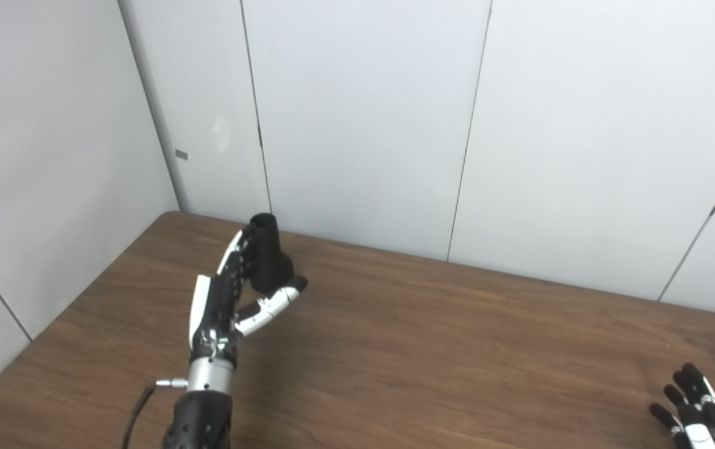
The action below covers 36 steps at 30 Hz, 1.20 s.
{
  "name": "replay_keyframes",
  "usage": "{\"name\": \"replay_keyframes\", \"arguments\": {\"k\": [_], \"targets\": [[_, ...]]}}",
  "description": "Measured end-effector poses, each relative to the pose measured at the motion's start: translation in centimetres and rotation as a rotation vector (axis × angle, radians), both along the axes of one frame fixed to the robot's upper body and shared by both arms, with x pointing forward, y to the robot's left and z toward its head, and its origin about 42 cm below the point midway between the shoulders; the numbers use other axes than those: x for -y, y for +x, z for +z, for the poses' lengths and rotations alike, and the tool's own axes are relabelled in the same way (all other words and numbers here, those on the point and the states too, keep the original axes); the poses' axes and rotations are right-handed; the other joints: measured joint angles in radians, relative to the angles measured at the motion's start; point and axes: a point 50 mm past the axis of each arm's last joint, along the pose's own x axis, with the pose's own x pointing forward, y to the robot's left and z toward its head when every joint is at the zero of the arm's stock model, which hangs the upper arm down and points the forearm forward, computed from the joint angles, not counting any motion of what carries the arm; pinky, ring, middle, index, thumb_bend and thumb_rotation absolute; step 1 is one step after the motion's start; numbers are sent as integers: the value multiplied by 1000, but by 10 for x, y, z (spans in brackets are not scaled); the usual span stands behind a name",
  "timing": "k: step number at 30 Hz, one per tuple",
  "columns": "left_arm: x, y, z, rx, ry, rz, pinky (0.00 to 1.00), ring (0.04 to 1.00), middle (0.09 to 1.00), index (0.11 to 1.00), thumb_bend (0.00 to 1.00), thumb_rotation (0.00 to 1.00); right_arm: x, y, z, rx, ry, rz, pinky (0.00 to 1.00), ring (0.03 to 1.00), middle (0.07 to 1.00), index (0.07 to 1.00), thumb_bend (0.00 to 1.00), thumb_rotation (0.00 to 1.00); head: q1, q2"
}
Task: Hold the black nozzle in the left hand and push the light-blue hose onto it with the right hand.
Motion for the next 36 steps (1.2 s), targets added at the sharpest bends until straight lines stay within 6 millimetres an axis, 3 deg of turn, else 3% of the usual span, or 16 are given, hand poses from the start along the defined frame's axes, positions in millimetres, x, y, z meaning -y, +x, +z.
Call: {"name": "replay_keyframes", "arguments": {"k": [6,12,18,21,24,28,32,36], "targets": [[-21,2,6,-55,37,38,883,937,940,966,803,306,0,-1,0,0,6,-1,890,966,969,952,585,712,0,0],[-41,16,17,-120,65,87,896,946,959,988,798,306,0,0,0,0,9,1,888,968,976,965,597,728,3,3],[-58,31,10,-205,81,119,857,930,950,975,781,282,0,0,-1,-1,43,3,892,975,981,966,627,714,3,8],[-64,40,8,-244,130,129,968,992,989,962,795,257,0,0,-1,-2,43,8,874,970,977,963,634,733,3,9],[-65,48,8,-270,213,130,991,1000,999,954,832,307,-1,0,-1,-2,40,12,824,963,975,954,629,731,3,11],[-62,58,4,-319,346,123,913,994,996,957,868,369,-2,0,-1,-1,37,15,791,950,970,946,645,739,3,11],[-62,70,4,-352,503,140,967,960,942,912,896,417,-2,0,-1,-2,32,13,785,939,958,951,662,737,2,12],[-67,77,-3,-403,643,154,999,986,938,906,944,489,-2,0,-1,-8,44,13,774,936,951,955,646,740,2,12]]}}
